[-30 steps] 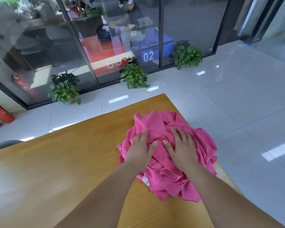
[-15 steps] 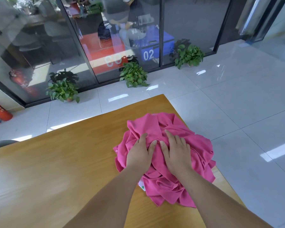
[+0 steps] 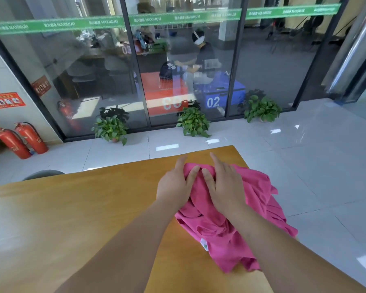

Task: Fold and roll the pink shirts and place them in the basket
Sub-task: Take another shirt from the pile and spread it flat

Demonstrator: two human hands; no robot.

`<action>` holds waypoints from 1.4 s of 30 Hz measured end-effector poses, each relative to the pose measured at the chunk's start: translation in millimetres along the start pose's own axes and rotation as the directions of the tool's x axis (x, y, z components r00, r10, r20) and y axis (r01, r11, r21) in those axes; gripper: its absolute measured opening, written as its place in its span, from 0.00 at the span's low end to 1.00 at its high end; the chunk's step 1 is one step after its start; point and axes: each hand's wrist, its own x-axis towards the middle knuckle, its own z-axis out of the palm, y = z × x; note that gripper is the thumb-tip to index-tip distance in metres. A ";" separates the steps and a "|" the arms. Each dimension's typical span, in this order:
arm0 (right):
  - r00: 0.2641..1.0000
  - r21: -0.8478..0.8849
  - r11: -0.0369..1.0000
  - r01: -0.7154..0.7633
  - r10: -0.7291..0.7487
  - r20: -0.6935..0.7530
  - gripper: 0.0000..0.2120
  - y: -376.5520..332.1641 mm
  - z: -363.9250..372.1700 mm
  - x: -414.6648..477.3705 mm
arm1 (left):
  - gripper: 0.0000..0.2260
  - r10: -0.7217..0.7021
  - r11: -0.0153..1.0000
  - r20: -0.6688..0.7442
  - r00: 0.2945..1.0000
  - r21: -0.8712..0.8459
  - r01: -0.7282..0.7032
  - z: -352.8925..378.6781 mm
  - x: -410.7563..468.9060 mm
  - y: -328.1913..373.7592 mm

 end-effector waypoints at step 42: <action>0.780 0.552 0.715 0.430 -0.601 0.171 0.22 -570.9 208.1 -189.1 | 0.30 -0.230 0.880 -0.547 0.805 0.235 0.412 -467.7 -295.3 -360.3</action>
